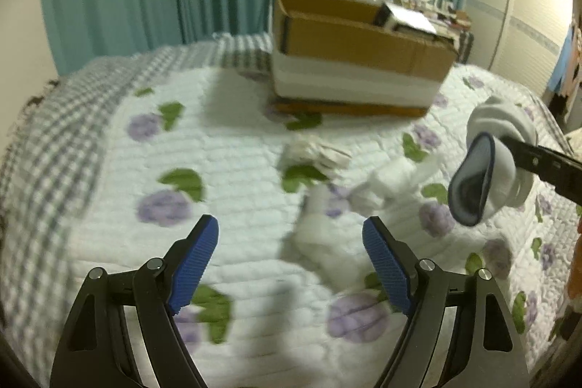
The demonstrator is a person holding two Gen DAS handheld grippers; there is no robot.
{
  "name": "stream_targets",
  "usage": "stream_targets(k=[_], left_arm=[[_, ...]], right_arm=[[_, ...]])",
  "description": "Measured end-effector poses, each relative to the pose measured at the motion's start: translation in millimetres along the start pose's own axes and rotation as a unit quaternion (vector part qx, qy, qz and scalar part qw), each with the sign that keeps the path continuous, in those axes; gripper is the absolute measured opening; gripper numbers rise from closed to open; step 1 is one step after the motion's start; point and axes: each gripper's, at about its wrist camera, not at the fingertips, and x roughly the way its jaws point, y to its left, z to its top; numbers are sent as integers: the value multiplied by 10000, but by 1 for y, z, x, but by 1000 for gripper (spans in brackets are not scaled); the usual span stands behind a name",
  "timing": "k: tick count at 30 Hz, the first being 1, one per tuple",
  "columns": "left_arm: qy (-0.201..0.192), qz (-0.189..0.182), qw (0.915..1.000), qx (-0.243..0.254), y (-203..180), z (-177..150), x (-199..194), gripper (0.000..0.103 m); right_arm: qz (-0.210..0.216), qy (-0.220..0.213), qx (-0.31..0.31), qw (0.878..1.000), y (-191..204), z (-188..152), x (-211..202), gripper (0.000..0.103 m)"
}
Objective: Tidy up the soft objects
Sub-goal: 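Grasp the white glove with the right tool, then grasp white sock with left tool while right tool carries glove, drop both in box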
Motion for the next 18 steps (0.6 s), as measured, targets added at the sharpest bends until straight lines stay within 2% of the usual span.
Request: stream_targets(k=[2, 4, 5, 6, 8, 10, 13, 18], left_arm=[[185, -95, 9997, -101, -3, -3, 16, 81], [298, -29, 9995, -67, -7, -6, 29, 78], [328, 24, 9995, -6, -9, -7, 34, 73], [385, 115, 9991, 94, -11, -10, 39, 61], [439, 151, 9987, 232, -15, -13, 46, 59], [391, -27, 9988, 280, -16, -14, 45, 41], [336, -74, 9989, 323, -17, -16, 42, 32], [231, -92, 9993, 275, -16, -18, 26, 28]], right_arm=[[-88, 39, 117, 9999, -12, -1, 6, 49], [-105, 129, 181, 9997, -19, -2, 14, 49], [-111, 185, 202, 9996, -20, -2, 18, 49], [-136, 251, 217, 9994, -20, -3, 23, 49], [-151, 323, 270, 9990, -23, -4, 29, 49], [-102, 359, 306, 9988, -28, -7, 30, 49], [-120, 391, 292, 9987, -27, -9, 32, 49], [-104, 335, 284, 9990, -25, -10, 25, 49]])
